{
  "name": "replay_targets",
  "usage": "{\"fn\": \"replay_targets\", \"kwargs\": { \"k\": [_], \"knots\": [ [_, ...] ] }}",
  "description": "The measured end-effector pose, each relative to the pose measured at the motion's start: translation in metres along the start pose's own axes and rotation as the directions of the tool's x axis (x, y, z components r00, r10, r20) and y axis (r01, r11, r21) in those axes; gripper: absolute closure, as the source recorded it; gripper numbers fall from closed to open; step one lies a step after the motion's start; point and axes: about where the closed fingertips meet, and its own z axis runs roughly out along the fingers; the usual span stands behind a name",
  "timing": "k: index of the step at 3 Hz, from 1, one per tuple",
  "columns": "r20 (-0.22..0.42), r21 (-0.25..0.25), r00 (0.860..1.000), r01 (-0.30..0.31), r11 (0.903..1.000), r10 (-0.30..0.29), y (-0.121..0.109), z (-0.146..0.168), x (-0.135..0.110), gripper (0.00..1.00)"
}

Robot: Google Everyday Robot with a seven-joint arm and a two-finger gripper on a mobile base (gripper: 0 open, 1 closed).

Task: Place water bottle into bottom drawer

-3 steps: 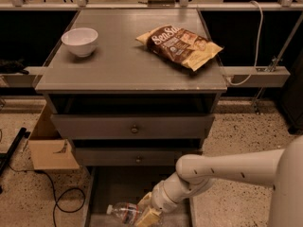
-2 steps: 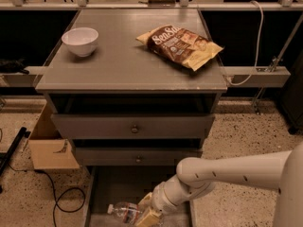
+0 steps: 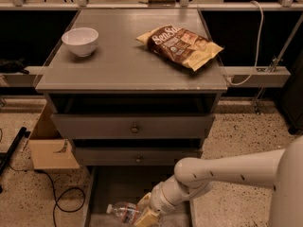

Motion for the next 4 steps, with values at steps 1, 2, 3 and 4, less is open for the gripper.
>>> {"fn": "replay_targets", "kwargs": {
  "k": [1,2,3,4],
  "knots": [
    [-0.012,0.007,0.999,-0.036,0.9993,0.036,-0.014,0.007,0.014,1.0],
    [-0.01,0.015,0.997,-0.082,0.9965,0.082,-0.03,0.015,0.031,1.0],
    [-0.01,0.015,0.997,-0.082,0.9965,0.082,-0.03,0.015,0.031,1.0],
    [0.025,0.058,0.997,-0.079,0.9952,0.078,-0.031,0.014,0.03,1.0]
  ]
}}
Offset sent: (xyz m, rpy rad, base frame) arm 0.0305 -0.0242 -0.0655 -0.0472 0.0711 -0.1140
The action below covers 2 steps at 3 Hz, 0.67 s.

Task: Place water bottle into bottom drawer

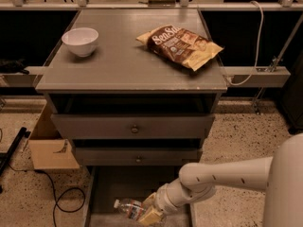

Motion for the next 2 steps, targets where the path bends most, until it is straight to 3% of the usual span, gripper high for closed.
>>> {"fn": "replay_targets", "kwargs": {
  "k": [1,2],
  "knots": [
    [0.039,0.057,0.999,0.023,0.9981,-0.025,-0.0012,-0.0056,-0.0065,1.0],
    [0.039,0.05,0.999,0.021,0.9985,-0.023,-0.0003,-0.0044,-0.0064,1.0]
  ]
}}
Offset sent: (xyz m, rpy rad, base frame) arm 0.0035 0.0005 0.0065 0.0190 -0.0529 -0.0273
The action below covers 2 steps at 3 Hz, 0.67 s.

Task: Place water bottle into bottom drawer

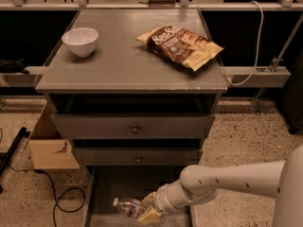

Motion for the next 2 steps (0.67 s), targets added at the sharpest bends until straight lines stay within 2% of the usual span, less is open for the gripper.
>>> {"fn": "replay_targets", "kwargs": {
  "k": [1,2],
  "knots": [
    [-0.005,-0.072,1.0,-0.029,0.997,0.029,-0.007,0.019,0.006,1.0],
    [-0.056,-0.119,0.996,-0.078,0.9899,0.072,-0.058,0.054,0.021,1.0]
  ]
}}
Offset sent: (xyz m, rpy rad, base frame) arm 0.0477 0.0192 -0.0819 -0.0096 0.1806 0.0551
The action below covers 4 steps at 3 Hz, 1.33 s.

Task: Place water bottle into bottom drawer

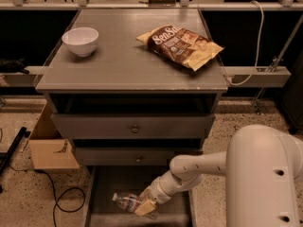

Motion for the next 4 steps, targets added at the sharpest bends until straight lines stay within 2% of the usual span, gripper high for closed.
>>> {"fn": "replay_targets", "kwargs": {
  "k": [1,2,3,4],
  "knots": [
    [0.014,0.002,1.0,-0.002,1.0,0.001,0.007,0.003,0.001,1.0],
    [0.069,0.054,0.998,-0.008,0.9985,0.004,0.013,0.006,0.005,1.0],
    [0.126,0.149,0.992,-0.007,0.9888,-0.012,0.021,0.004,0.005,1.0],
    [0.126,0.149,0.992,-0.007,0.9888,-0.012,0.021,0.004,0.005,1.0]
  ]
}}
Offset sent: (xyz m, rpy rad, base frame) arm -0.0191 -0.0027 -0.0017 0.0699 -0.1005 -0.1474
